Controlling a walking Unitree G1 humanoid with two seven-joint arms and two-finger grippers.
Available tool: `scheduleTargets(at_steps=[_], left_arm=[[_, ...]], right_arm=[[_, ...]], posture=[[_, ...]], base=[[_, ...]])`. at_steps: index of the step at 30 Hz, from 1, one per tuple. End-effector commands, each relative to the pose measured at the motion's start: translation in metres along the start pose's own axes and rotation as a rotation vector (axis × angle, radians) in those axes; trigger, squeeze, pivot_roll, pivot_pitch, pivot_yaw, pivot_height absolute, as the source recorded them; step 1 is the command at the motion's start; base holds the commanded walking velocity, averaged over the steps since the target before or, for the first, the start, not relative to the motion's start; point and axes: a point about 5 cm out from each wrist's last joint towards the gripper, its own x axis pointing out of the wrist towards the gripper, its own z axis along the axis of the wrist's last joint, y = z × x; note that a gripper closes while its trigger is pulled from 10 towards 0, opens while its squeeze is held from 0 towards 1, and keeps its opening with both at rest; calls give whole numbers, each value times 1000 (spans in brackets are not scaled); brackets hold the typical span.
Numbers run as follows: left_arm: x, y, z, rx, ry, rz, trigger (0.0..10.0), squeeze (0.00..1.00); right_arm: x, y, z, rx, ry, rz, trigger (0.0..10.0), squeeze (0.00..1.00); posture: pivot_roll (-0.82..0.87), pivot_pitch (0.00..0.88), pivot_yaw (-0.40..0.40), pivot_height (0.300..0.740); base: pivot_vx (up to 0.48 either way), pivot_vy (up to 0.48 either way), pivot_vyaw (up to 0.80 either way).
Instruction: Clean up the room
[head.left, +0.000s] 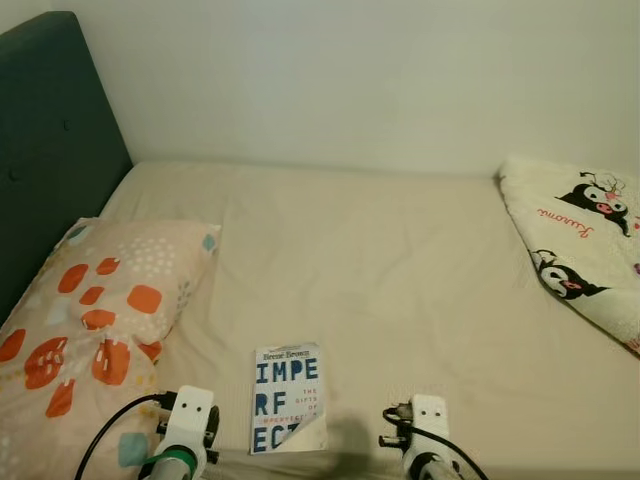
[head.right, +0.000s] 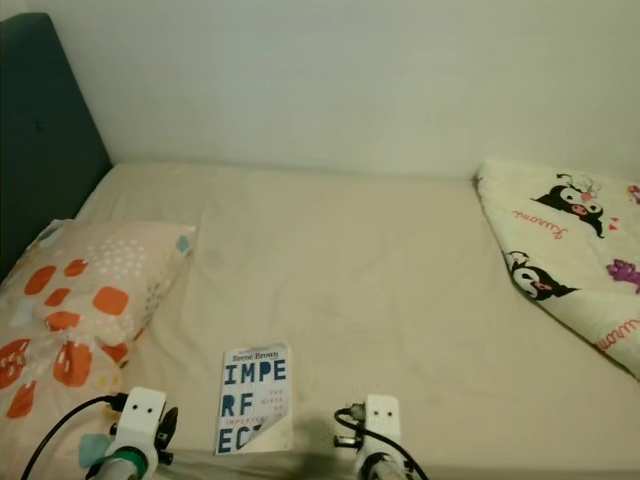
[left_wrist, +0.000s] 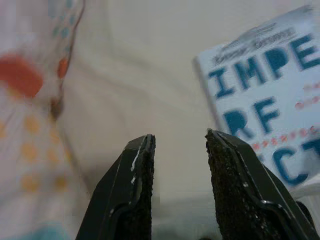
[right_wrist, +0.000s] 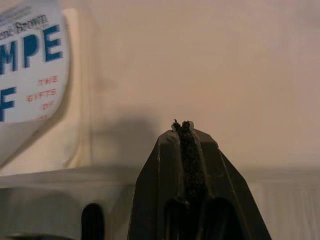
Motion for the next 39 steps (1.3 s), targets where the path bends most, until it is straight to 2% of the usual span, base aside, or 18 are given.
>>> scheduleTargets(at_steps=[1, 6, 8, 10, 13, 15, 20, 24, 28, 35, 39], left_arm=[[1, -2, 4, 1, -32, 2, 10000, 0], [2, 1, 7, -22, -60, 28, 10000, 0], [2, 4, 9, -65, -75, 48, 10000, 0], [1, 6, 9, -85, -80, 72, 10000, 0], [1, 7, 8, -91, -80, 81, 10000, 0], [0, 11, 6, -92, -79, 107, 10000, 0], [-2, 12, 5, -81, -84, 116, 10000, 0], [-3, 11, 4, -77, -93, 115, 10000, 0], [-2, 12, 4, -95, -86, 116, 10000, 0], [-1, 8, 9, -55, -111, 67, 10000, 0], [0, 9, 10, -62, -115, 71, 10000, 0]], right_arm=[[-3, -3, -9, -5, 38, -8, 10000, 0], [-2, -1, -9, -12, 39, 8, 10000, 0], [-2, 3, -8, -86, 32, 41, 10000, 0], [-2, 4, -8, -113, 38, 52, 10000, 0], [-2, 4, -9, -116, 41, 52, 10000, 0], [-2, 7, -9, -162, 39, 66, 10000, 0], [-2, 9, -8, -198, 39, 93, 10000, 0], [-2, 8, -10, -168, 51, 87, 10000, 0], [-2, 1, -12, -93, 67, 20, 10000, 0], [-3, -1, -13, -102, 68, 12, 10000, 0], [-3, 0, -15, -62, 87, 11, 10000, 0]], posture=[[32, 0, 21, 740], [36, 0, 21, 740], [40, 0, 21, 740], [41, 0, 19, 740], [41, 0, 19, 740], [46, 0, 14, 740], [53, 0, 9, 740], [53, 0, 8, 740], [51, 0, 14, 740], [43, 0, 25, 740], [43, 0, 32, 740]], base=[[0, 0, -800], [0, 0, -741], [0, 0, 0], [0, 0, 0], [0, 0, 0], [0, 0, 0], [0, 0, 328], [0, 0, 800], [0, 0, 0], [0, 0, 0], [0, 0, -800]])
